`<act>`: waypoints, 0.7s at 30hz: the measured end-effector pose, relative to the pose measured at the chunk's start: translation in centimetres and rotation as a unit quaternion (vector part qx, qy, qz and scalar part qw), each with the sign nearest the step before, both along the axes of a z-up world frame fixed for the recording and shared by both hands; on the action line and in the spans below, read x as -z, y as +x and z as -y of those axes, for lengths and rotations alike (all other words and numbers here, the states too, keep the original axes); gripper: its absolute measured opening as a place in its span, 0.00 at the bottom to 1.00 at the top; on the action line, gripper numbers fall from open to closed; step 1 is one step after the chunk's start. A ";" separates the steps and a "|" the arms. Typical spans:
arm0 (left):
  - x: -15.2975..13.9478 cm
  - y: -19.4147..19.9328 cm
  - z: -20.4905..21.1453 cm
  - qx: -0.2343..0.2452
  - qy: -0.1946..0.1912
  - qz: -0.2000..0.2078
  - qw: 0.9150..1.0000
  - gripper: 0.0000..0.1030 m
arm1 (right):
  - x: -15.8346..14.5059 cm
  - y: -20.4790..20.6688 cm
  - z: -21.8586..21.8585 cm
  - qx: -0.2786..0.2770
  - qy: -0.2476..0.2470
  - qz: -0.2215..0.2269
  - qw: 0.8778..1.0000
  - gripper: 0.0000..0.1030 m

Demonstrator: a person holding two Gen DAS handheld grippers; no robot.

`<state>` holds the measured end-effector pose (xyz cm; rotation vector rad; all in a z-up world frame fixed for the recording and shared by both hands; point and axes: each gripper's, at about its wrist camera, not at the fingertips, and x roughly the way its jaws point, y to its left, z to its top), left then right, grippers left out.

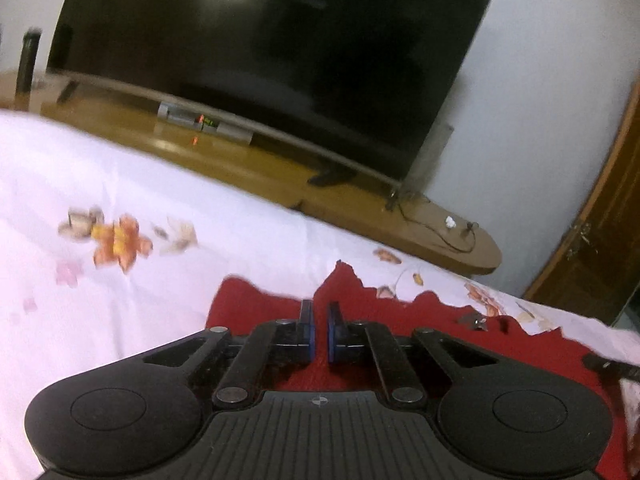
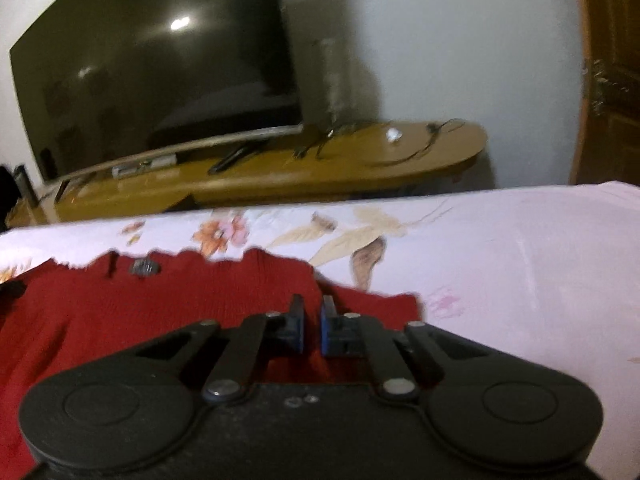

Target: Fold small clothes

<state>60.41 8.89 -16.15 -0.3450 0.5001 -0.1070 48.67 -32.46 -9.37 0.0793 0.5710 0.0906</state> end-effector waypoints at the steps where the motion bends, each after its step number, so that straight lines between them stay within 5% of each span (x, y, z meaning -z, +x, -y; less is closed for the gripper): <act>1: -0.2 0.0 0.2 0.006 0.011 0.004 1.000 0.05 | -0.3 -0.5 0.2 0.003 0.000 0.007 1.000 0.07; 6: 0.8 2.3 0.7 0.006 0.029 -0.057 0.998 0.06 | 2.3 0.0 0.9 0.039 -0.005 -0.030 0.999 0.07; 10: 0.7 2.5 0.9 0.010 0.037 -0.063 0.997 0.08 | 2.2 0.1 0.3 0.051 -0.023 -0.025 0.998 0.09; 14: 0.4 1.4 -0.3 0.002 0.001 -0.049 0.999 0.12 | 2.2 0.2 0.0 0.050 -0.027 -0.027 0.998 0.15; 15: 0.0 0.9 -0.7 -0.019 -0.004 -0.040 0.999 0.17 | 1.9 0.0 0.2 0.049 -0.024 -0.025 0.998 0.20; 18: -2.2 -1.6 -1.5 -0.068 -0.004 -0.004 0.998 0.58 | -0.1 -1.9 0.5 0.037 -0.017 0.005 0.999 0.24; 21: -3.9 -1.8 1.0 -0.009 -0.002 0.015 1.000 0.58 | -1.5 -3.2 -0.8 -0.003 -0.015 0.025 1.000 0.28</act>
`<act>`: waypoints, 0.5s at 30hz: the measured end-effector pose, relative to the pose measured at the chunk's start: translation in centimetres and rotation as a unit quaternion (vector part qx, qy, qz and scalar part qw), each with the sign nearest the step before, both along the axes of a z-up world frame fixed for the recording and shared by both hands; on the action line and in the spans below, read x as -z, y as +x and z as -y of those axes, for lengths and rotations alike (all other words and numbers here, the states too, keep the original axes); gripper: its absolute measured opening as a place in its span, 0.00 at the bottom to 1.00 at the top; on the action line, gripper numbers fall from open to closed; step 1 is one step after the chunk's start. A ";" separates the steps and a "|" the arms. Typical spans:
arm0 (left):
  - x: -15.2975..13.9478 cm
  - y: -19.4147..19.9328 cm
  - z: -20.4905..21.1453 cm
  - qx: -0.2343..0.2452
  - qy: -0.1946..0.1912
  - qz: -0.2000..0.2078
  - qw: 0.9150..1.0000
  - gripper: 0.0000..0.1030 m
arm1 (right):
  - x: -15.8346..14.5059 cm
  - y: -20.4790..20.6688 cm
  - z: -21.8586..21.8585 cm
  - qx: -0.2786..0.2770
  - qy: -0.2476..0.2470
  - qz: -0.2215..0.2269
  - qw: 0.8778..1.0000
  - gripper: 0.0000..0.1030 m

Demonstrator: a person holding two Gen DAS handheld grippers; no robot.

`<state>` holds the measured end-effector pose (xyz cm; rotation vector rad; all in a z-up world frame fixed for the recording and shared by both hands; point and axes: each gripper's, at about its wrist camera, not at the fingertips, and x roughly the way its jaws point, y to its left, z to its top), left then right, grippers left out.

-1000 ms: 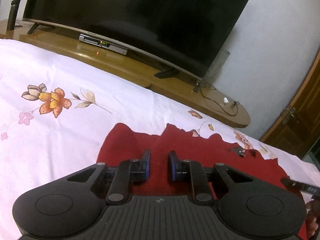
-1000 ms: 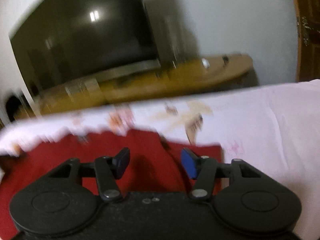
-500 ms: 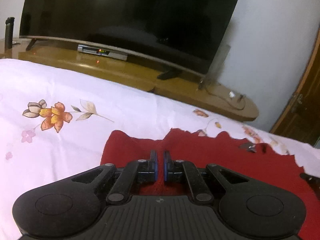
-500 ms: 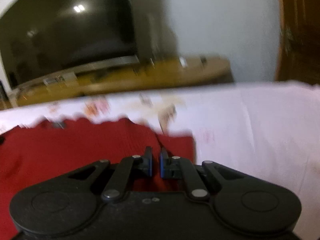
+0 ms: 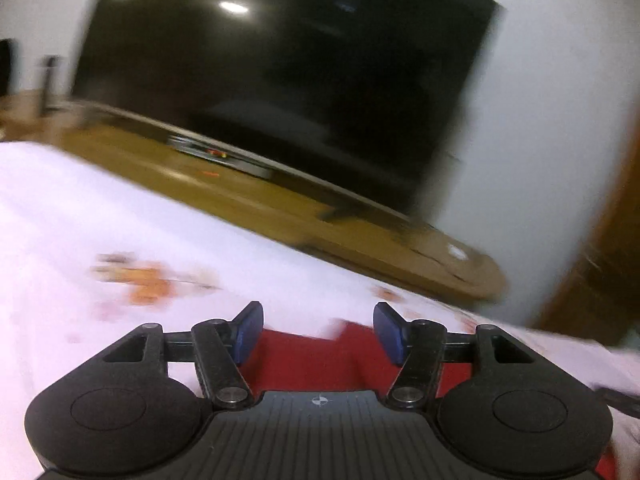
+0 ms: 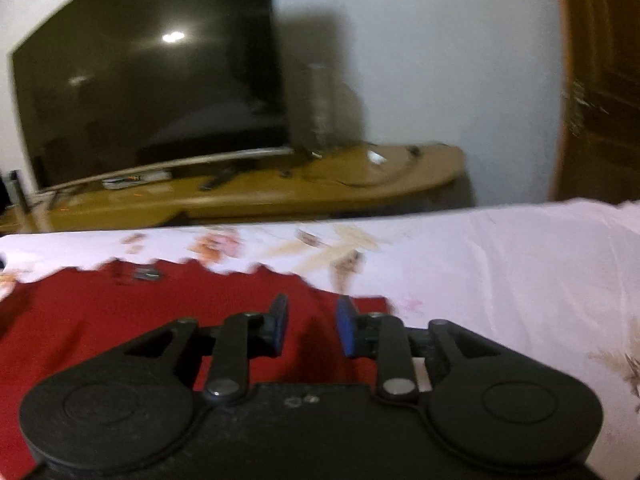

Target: Fold small clothes

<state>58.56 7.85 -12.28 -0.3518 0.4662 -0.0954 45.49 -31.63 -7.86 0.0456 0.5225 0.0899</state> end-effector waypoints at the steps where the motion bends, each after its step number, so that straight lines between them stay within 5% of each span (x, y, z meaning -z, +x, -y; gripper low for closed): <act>1: -0.3 0.4 1.8 0.034 0.013 0.001 0.999 0.58 | -0.1 0.3 -1.3 -0.028 0.000 -0.009 1.000 0.27; 6: 1.2 2.0 10.4 0.161 0.117 -0.015 0.980 0.58 | 0.7 2.5 -9.5 -0.138 -0.047 -0.031 0.989 0.38; 8: 2.9 2.9 10.9 0.152 0.143 -0.040 0.977 0.58 | 1.5 3.3 -11.7 -0.155 -0.076 -0.025 0.985 0.44; 10: 3.8 3.0 9.3 0.137 0.148 -0.044 0.978 0.58 | 2.5 3.9 -12.3 -0.167 -0.107 -0.047 0.979 0.39; 14: 4.0 2.4 4.2 0.090 0.149 -0.052 0.983 0.58 | 2.8 3.3 -7.7 -0.150 -0.113 -0.052 0.981 0.39; 15: 4.0 2.5 3.2 0.098 0.123 -0.052 0.986 0.58 | 3.0 3.2 -6.0 -0.132 -0.110 -0.054 0.984 0.39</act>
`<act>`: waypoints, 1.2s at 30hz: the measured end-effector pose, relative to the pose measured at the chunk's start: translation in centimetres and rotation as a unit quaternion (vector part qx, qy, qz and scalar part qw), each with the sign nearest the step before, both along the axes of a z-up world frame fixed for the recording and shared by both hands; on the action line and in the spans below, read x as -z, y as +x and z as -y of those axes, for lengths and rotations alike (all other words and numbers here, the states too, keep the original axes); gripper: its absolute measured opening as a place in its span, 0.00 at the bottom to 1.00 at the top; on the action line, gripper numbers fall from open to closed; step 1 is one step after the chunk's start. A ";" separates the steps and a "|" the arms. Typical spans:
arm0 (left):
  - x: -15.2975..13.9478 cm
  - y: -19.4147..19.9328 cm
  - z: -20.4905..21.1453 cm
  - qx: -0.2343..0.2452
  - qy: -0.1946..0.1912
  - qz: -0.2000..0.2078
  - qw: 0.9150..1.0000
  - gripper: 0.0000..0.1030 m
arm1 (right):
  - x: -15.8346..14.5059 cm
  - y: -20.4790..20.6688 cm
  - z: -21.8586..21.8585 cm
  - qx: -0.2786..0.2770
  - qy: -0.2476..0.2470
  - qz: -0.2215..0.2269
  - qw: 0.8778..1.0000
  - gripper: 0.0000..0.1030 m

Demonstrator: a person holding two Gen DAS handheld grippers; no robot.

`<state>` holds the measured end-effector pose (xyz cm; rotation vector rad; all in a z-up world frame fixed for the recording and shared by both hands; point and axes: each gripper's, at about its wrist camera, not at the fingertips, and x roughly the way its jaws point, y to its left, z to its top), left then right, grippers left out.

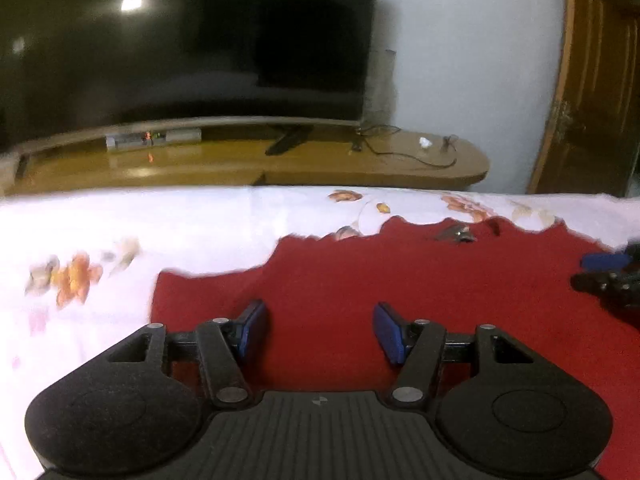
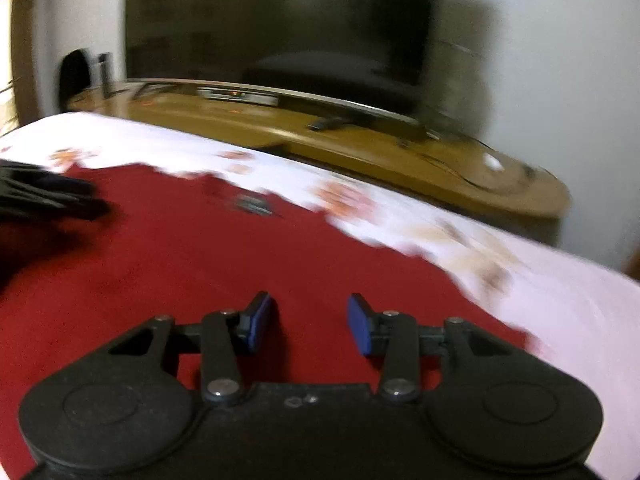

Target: Fold small clothes

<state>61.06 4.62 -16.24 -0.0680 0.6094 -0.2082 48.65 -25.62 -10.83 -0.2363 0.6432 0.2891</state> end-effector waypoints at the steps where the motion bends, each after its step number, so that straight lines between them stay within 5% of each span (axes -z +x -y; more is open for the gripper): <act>1: -0.1 0.2 -0.1 -0.001 -0.001 -0.001 1.000 0.58 | 0.2 -0.1 2.1 0.012 0.023 -0.005 1.000 0.39; 3: 0.1 0.5 0.8 -0.001 0.025 0.002 1.000 0.58 | 0.2 0.1 4.0 0.023 0.060 -0.017 0.998 0.39; 5: 0.1 0.7 1.7 0.000 0.050 0.004 0.999 0.58 | 0.2 0.0 3.3 0.021 0.043 -0.010 0.999 0.42; 11: -3.6 -3.3 0.6 -0.002 -0.002 0.047 0.999 0.58 | -1.8 -2.7 3.1 0.027 0.075 0.016 0.997 0.42; 14: -3.8 -4.3 2.6 0.025 -0.028 0.032 0.999 0.58 | -2.5 -4.3 1.7 -0.008 0.096 0.020 0.995 0.42; 19: -1.0 -4.9 6.4 0.048 0.029 -0.001 0.998 0.58 | -0.7 -4.4 -3.0 -0.044 0.081 -0.014 0.996 0.43; 23: -1.2 -6.3 3.2 0.028 0.023 -0.003 0.999 0.58 | 0.5 -5.0 -1.8 -0.007 0.009 0.002 1.000 0.40; 29: -2.0 -8.0 -0.1 -0.015 0.015 -0.021 1.000 0.58 | -0.2 -6.6 4.5 0.055 0.042 -0.010 0.998 0.39; 36: -3.1 -12.2 5.9 0.019 -0.027 0.006 0.999 0.58 | -1.7 -12.4 -1.4 0.003 0.102 0.025 0.994 0.37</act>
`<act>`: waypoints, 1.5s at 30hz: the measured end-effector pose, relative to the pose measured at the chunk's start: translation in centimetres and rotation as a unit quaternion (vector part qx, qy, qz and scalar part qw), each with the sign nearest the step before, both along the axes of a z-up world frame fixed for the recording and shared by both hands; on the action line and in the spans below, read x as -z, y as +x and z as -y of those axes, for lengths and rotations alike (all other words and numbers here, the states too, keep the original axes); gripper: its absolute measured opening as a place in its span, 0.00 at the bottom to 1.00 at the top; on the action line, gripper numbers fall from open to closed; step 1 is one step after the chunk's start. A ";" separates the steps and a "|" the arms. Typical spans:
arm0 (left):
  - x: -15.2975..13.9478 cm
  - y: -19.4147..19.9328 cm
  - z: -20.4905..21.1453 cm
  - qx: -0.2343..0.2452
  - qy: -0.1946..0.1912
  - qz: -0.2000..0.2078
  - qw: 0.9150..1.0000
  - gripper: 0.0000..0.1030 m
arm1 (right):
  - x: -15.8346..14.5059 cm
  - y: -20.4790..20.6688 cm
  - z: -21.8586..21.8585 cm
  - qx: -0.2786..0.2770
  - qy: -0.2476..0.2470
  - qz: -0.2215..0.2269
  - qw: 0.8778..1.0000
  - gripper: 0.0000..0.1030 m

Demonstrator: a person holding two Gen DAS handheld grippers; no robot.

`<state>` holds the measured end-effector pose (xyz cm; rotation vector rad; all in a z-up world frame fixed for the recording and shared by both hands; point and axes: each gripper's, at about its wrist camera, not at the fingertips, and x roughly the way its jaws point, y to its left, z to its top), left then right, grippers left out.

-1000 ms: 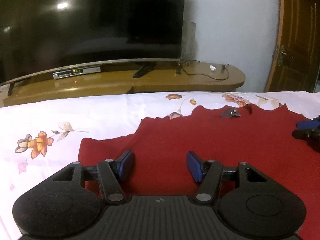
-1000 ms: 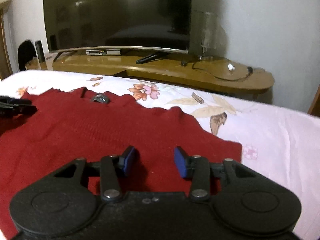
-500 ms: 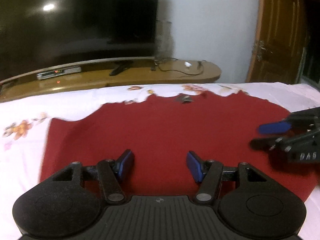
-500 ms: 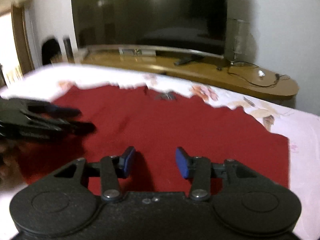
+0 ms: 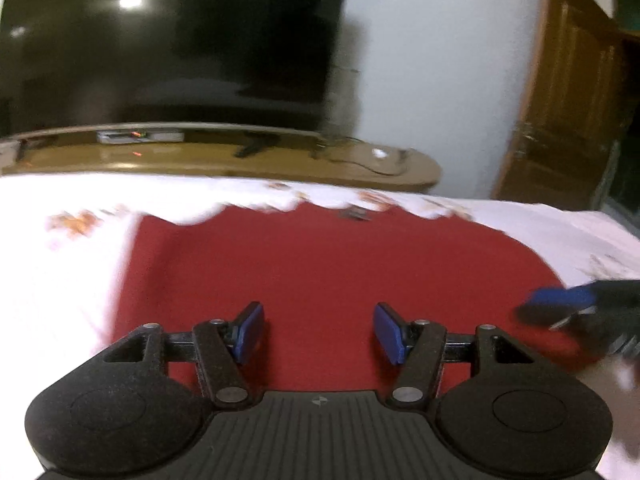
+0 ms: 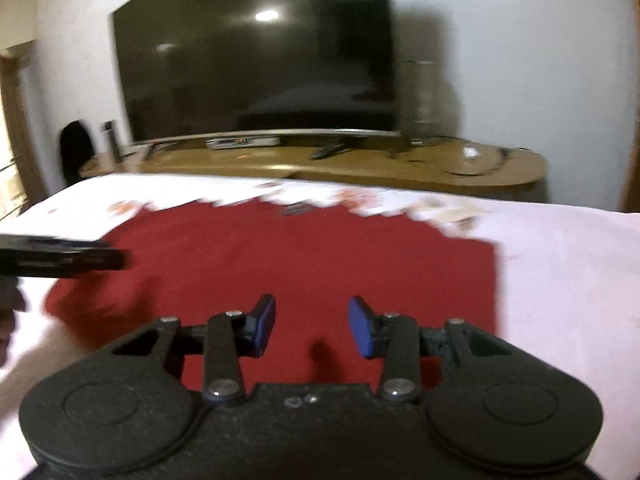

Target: Fold small clothes

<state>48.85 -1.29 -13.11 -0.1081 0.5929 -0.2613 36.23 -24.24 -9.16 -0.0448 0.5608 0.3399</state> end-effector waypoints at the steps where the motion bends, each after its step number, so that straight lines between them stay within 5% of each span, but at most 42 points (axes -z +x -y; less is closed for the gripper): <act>1: 0.5 -0.4 0.9 0.007 -0.001 -0.006 1.000 0.58 | 0.5 -0.4 -1.1 -0.010 -0.001 -0.005 1.000 0.37; 4: 2.0 -1.4 2.8 0.024 0.031 -0.018 0.999 0.58 | 2.1 -1.2 -3.8 -0.032 -0.004 -0.016 0.999 0.38; 7: 2.5 -2.4 2.7 0.030 0.060 -0.008 0.998 0.58 | 3.5 -1.6 -4.8 -0.036 -0.057 -0.029 0.997 0.37; 15: 2.0 -4.3 -3.4 -0.019 0.044 -0.020 0.999 0.58 | 3.6 -4.4 4.3 0.036 -0.088 -0.022 0.995 0.39; 22: 1.9 -3.9 -2.6 -0.046 0.033 -0.023 0.998 0.58 | 2.6 -5.0 4.6 0.061 -0.074 -0.019 0.995 0.39; 24: 2.6 -4.1 -2.6 -0.043 0.047 -0.024 0.998 0.58 | 2.4 -5.6 4.3 0.059 -0.068 -0.003 0.996 0.39; 28: 1.3 -4.7 -2.4 -0.051 0.072 -0.006 0.996 0.58 | 3.7 -4.7 4.8 0.070 -0.082 -0.043 0.993 0.39; 30: 2.5 -4.3 -3.1 -0.057 0.083 -0.032 0.994 0.59 | 2.5 -5.1 4.7 0.079 -0.080 -0.035 0.993 0.40; 36: 1.7 -4.2 -3.2 -0.064 0.077 -0.039 0.994 0.60 | 3.2 -4.4 5.0 0.093 -0.077 -0.066 0.990 0.41; 45: 1.2 -6.7 -4.3 -0.093 0.065 -0.052 0.992 0.60 | 1.6 -6.6 6.2 0.127 -0.027 -0.038 0.991 0.42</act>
